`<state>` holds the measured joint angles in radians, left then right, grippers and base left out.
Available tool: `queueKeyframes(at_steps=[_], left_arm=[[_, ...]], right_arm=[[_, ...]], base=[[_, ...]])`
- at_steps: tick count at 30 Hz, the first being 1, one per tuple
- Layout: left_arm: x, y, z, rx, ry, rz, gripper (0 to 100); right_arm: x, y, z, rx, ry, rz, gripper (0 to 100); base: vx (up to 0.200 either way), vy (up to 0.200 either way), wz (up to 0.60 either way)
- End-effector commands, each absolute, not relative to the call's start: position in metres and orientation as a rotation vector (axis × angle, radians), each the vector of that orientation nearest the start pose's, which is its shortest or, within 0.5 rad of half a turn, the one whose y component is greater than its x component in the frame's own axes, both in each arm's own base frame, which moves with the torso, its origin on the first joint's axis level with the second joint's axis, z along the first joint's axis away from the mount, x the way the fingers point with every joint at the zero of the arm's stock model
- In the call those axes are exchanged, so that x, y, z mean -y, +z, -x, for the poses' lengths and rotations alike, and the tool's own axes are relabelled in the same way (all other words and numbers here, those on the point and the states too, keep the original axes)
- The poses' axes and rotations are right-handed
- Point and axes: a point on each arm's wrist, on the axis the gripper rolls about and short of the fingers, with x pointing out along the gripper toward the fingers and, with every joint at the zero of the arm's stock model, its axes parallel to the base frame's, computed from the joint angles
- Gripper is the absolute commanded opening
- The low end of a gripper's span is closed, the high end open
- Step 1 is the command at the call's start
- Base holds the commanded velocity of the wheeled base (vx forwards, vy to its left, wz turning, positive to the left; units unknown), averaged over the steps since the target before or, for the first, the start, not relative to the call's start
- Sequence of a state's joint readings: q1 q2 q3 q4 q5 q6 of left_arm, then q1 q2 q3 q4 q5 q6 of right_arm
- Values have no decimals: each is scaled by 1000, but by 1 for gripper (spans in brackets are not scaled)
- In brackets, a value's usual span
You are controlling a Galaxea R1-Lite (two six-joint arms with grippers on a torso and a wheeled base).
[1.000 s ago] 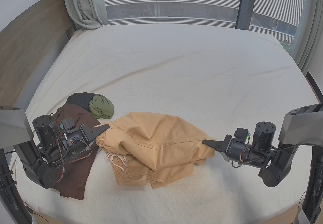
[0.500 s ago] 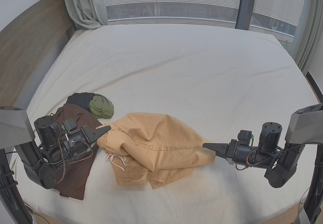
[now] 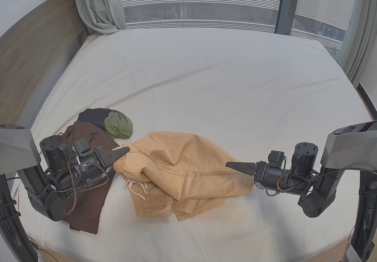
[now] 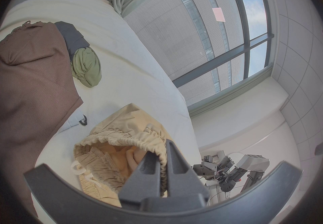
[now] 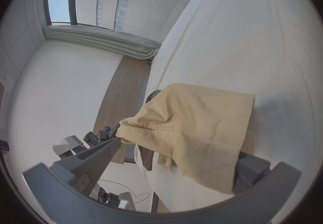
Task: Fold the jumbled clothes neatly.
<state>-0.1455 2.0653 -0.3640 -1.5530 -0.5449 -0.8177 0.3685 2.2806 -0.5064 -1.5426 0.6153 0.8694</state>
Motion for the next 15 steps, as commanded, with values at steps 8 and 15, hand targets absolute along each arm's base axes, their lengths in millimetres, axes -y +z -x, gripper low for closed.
queueKeyframes(at_steps=[8, 15], left_arm=[[54, 67, -288, -420, -591, 814, 0], [55, 69, -288, -413, -599, 810, 0]], right_arm=[[-135, 8, -304, -650, 783, -798, 0], [-132, 7, -301, -651, 772, -781, 0]], base=[[0, 0, 0], [0, 0, 0]])
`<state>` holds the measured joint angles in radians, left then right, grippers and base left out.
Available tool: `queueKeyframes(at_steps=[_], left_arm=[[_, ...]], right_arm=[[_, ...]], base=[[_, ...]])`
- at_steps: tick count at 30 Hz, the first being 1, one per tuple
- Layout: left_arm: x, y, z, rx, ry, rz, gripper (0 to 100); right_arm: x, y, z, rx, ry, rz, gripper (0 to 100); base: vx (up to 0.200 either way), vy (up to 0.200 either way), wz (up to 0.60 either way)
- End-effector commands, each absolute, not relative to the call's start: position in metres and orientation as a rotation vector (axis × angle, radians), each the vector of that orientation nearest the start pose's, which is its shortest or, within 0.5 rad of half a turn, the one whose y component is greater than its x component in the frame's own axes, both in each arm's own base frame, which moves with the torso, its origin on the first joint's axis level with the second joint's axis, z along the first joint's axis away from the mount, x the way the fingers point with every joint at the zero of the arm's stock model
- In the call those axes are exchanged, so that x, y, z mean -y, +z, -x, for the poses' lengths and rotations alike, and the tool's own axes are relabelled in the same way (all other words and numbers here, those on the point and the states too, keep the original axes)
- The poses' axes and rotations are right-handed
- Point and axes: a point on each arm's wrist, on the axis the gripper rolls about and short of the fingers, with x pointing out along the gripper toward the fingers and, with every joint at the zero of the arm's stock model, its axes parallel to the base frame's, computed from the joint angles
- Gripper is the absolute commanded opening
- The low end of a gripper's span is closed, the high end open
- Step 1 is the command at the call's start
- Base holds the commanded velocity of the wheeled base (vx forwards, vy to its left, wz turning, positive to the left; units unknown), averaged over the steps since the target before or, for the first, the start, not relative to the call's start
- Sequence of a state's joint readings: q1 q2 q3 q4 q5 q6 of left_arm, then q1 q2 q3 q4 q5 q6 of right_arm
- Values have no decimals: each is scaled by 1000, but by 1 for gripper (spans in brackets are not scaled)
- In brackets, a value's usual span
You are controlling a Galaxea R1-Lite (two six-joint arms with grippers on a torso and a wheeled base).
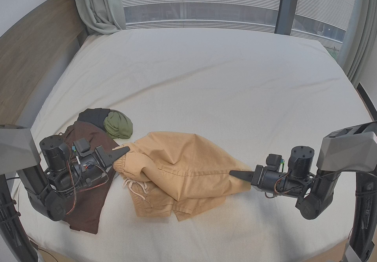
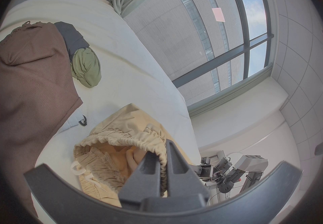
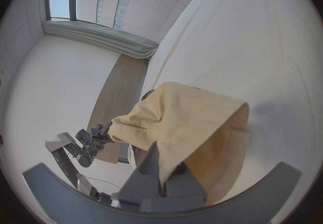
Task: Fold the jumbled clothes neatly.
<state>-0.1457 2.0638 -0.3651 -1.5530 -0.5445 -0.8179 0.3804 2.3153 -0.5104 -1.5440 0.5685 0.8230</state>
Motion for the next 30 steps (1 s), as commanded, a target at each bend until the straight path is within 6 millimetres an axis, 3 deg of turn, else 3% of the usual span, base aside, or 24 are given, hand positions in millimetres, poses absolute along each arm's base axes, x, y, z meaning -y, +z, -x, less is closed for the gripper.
queueKeyframes(at_steps=[1, 9, 14, 30], left_arm=[[56, 71, -288, -408, -603, 808, 0], [73, 103, -280, -300, -722, 730, 0], [70, 102, -272, -279, -721, 638, 0], [68, 95, -281, -244, -715, 528, 0]], right_arm=[[-132, 8, -300, -651, 770, -781, 0], [-116, 53, -270, -579, 804, -771, 0], [-110, 68, -257, -554, 821, -767, 0], [-87, 100, -255, -406, 804, -758, 0]], base=[[0, 0, 0], [0, 0, 0], [0, 0, 0], [0, 0, 0]])
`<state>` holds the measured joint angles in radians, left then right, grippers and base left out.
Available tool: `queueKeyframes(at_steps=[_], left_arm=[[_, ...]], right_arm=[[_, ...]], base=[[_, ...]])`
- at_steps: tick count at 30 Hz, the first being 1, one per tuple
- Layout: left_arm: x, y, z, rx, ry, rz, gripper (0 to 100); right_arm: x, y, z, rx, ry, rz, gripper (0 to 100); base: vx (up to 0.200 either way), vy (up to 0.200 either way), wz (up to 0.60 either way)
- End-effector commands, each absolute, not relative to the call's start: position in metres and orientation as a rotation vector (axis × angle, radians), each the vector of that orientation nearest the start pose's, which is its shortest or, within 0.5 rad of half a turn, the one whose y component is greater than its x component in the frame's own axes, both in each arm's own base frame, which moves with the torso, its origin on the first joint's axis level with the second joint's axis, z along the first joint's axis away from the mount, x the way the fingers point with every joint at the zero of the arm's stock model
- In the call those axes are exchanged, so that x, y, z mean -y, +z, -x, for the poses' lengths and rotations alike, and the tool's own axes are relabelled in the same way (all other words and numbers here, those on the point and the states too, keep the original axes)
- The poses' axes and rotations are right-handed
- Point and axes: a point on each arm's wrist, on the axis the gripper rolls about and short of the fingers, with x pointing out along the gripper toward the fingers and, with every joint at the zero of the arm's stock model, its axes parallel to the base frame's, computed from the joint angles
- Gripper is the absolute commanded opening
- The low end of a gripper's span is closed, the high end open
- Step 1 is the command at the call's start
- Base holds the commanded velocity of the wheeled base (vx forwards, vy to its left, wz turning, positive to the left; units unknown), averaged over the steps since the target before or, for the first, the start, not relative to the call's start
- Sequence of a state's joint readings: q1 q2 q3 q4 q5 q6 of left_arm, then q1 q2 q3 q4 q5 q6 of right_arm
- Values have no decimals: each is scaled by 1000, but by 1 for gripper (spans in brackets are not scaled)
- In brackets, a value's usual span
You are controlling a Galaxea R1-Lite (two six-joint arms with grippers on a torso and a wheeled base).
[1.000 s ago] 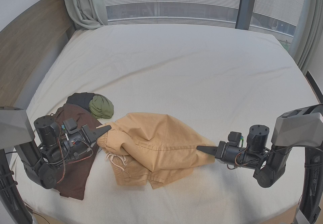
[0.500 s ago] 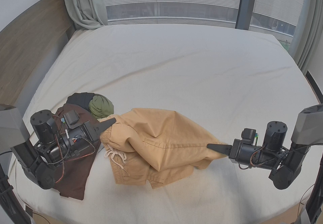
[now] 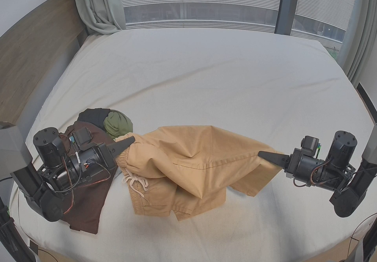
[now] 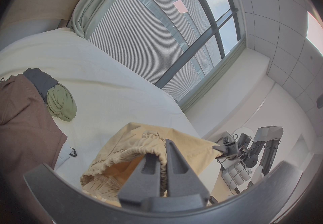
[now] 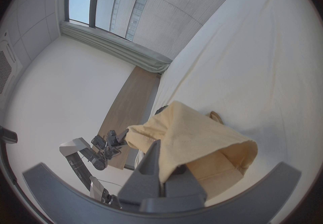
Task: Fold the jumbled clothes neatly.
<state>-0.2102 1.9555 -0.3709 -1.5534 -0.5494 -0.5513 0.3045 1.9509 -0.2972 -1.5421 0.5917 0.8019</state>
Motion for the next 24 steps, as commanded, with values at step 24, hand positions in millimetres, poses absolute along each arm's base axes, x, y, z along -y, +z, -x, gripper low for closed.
queueKeyframes(at_steps=[24], left_arm=[[51, 86, -290, -215, -666, 428, 0]], right_arm=[[-76, 107, -269, -344, 778, -757, 0]], base=[[0, 0, 0]])
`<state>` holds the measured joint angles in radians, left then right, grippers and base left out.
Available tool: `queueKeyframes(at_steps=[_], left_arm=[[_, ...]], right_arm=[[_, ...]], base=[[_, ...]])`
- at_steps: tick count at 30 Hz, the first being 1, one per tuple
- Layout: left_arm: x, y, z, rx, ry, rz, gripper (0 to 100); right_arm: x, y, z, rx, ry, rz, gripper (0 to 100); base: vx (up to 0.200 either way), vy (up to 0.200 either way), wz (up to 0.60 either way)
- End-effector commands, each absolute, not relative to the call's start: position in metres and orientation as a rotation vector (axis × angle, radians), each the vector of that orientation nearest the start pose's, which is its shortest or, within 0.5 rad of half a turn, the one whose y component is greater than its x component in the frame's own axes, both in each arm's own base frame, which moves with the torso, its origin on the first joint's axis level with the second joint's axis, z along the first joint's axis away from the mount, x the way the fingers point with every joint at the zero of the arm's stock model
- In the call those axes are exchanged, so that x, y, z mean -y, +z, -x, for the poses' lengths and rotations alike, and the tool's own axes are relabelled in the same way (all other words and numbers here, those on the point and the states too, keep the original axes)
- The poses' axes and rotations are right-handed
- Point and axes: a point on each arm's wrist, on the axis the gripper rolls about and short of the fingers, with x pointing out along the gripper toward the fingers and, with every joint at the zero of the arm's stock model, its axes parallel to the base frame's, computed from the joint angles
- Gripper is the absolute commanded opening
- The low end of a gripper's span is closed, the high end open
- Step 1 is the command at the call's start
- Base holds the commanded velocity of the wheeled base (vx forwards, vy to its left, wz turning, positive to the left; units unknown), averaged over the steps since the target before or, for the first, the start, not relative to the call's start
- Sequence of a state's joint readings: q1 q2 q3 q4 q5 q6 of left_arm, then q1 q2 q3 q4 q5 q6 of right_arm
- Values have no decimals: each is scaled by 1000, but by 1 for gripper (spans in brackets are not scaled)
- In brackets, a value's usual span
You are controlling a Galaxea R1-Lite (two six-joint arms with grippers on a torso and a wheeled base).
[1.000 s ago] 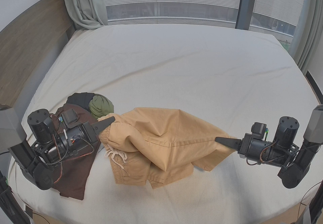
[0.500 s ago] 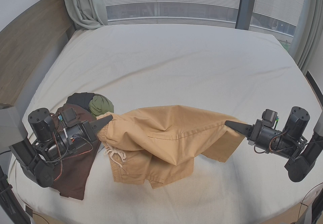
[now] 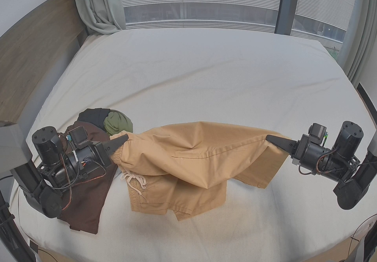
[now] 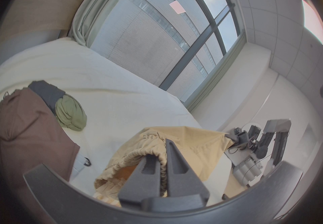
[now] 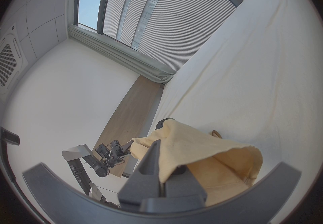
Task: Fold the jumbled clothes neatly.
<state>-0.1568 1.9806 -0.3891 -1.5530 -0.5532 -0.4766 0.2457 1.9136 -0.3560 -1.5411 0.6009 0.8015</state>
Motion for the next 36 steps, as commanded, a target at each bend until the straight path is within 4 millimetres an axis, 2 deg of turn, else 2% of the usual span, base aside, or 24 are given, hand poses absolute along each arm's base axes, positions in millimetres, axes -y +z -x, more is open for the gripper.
queueKeyframes(at_steps=[1, 15, 24, 36], left_arm=[[51, 84, -291, -216, -665, 415, 0], [51, 91, -298, -167, -667, 391, 0], [53, 106, -295, -117, -683, 381, 0], [51, 110, -298, -100, -679, 384, 0]], right_arm=[[-75, 107, -269, -342, 776, -756, 0], [-66, 109, -275, -319, 745, -760, 0], [-58, 108, -282, -309, 717, -763, 0], [-51, 107, -290, -291, 693, -769, 0]], base=[[0, 0, 0], [0, 0, 0], [0, 0, 0], [0, 0, 0]])
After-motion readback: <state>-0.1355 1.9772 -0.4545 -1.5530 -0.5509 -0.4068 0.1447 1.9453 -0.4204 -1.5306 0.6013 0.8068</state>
